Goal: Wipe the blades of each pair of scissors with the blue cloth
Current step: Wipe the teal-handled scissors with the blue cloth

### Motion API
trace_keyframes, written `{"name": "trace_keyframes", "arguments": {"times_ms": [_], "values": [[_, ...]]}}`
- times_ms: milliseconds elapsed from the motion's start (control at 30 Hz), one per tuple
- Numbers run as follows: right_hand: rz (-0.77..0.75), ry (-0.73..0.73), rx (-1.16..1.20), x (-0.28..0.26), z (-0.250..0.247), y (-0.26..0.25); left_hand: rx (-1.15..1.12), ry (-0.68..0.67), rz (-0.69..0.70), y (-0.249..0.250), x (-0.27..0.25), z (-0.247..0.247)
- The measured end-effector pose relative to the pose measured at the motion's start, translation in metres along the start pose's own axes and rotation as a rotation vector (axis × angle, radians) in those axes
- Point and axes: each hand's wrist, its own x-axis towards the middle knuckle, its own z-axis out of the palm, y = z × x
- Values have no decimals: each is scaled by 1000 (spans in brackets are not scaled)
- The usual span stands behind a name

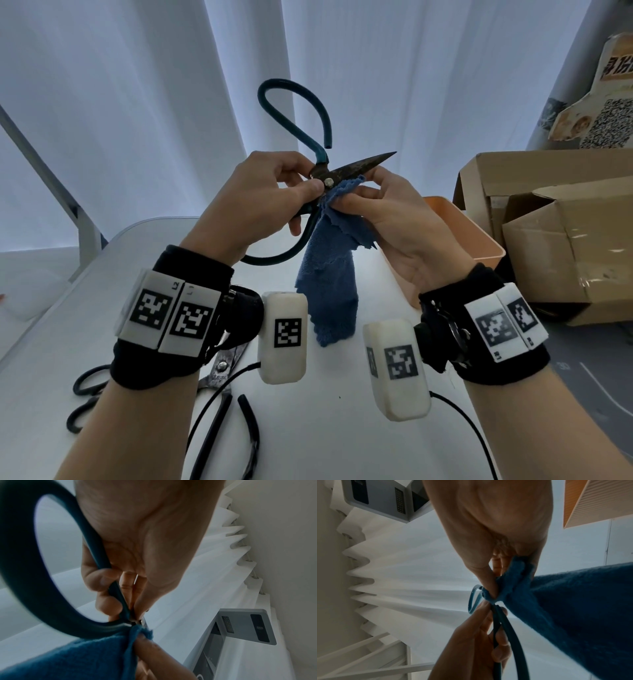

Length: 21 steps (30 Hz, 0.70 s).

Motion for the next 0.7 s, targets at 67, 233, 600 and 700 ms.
{"name": "trace_keyframes", "arguments": {"times_ms": [67, 233, 600, 700], "values": [[3, -31, -17, 1, 0, -1, 4, -16, -16, 0, 0, -2], [36, -35, 91, -1, -5, -3, -4, -46, -17, 0, 0, 0], [30, 14, 110, 1, -2, 1, -83, -46, -32, 1, 0, -4], [24, -17, 142, 0, -3, 0, -68, -36, -18, 1, 0, -3]]}}
